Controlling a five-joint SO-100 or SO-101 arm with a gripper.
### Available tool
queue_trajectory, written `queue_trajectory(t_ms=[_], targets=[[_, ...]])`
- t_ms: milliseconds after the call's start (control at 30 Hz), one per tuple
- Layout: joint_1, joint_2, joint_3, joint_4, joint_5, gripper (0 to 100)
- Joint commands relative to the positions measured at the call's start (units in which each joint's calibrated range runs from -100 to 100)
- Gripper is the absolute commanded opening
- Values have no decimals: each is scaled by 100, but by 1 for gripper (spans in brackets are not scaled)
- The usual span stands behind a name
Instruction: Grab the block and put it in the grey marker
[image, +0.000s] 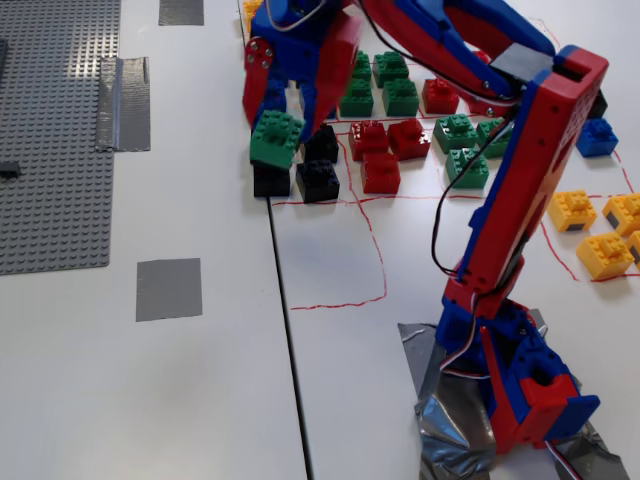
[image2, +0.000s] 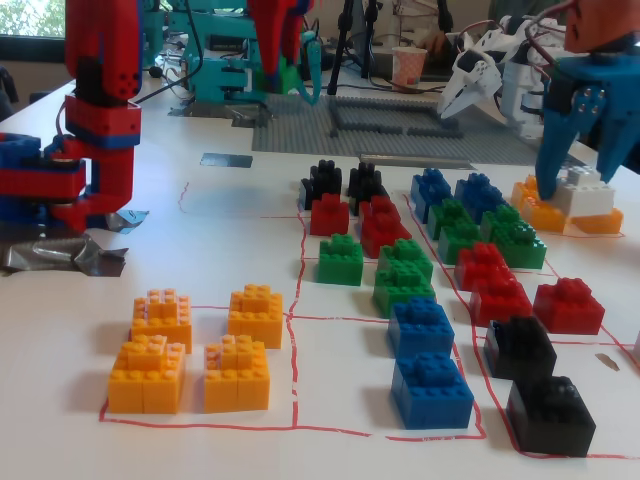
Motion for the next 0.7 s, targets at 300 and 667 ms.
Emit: queue_trajectory(t_ms=[300, 667], targets=[[-838, 455, 554, -917, -225, 0], [-1358, 1140, 618, -1794, -606, 0]])
